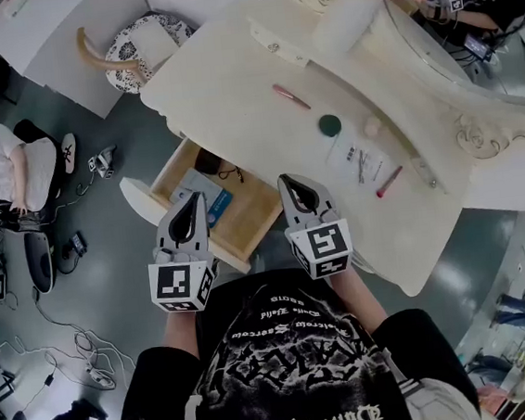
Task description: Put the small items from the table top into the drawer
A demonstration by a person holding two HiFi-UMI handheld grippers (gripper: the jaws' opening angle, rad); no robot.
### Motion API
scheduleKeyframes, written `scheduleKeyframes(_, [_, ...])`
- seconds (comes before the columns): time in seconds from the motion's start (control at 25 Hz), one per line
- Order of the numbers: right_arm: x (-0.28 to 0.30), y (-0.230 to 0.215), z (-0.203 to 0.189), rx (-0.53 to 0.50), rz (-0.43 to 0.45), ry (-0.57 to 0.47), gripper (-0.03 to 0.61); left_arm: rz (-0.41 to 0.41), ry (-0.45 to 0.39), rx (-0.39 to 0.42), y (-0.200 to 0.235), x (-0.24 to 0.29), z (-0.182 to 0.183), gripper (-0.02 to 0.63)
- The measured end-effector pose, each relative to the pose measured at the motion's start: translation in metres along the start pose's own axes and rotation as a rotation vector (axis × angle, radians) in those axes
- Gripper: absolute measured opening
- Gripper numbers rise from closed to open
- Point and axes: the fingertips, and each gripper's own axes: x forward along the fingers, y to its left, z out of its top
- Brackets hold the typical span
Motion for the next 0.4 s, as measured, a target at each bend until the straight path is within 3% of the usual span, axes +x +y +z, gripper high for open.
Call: scheduleKeyframes(0.4, [-0.0079,-0.0044,-0.0002,-0.016,-0.023,-0.012,0.008,-0.002,0.003,0.016,-0.0037,-0.0029,-0.0033,0.015])
